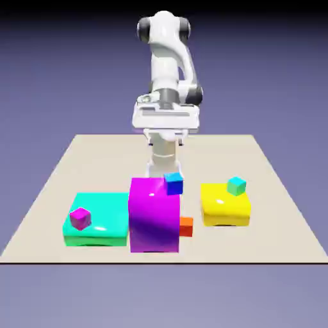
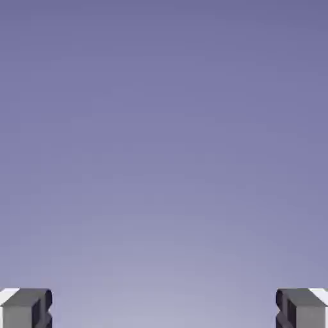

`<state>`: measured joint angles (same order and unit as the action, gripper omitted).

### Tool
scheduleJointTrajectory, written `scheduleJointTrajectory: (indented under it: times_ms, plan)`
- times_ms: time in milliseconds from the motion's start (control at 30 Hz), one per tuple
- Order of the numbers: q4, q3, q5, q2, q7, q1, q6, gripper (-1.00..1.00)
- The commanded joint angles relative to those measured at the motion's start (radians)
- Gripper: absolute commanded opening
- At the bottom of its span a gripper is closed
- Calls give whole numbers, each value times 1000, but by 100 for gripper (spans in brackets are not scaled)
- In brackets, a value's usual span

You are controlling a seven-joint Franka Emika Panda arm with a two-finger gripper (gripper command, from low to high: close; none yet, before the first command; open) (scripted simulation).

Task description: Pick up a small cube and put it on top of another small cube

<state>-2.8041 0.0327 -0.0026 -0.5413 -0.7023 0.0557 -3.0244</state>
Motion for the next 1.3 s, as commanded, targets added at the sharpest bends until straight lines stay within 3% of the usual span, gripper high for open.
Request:
scheduleJointTrajectory:
  times_ms: [0, 633, 1000, 1100, 1267]
  plan:
    - [5, 27, -2, 24, 32, 36, 10, 0]
    - [288, 547, 53, 508, 760, 725, 392, 0]
    - [194, 842, -46, 745, 1022, 1123, 365, 0]
    - [154, 850, -67, 746, 1007, 1136, 329, 0]
    - [171, 669, 59, 870, 1093, 974, 221, 0]
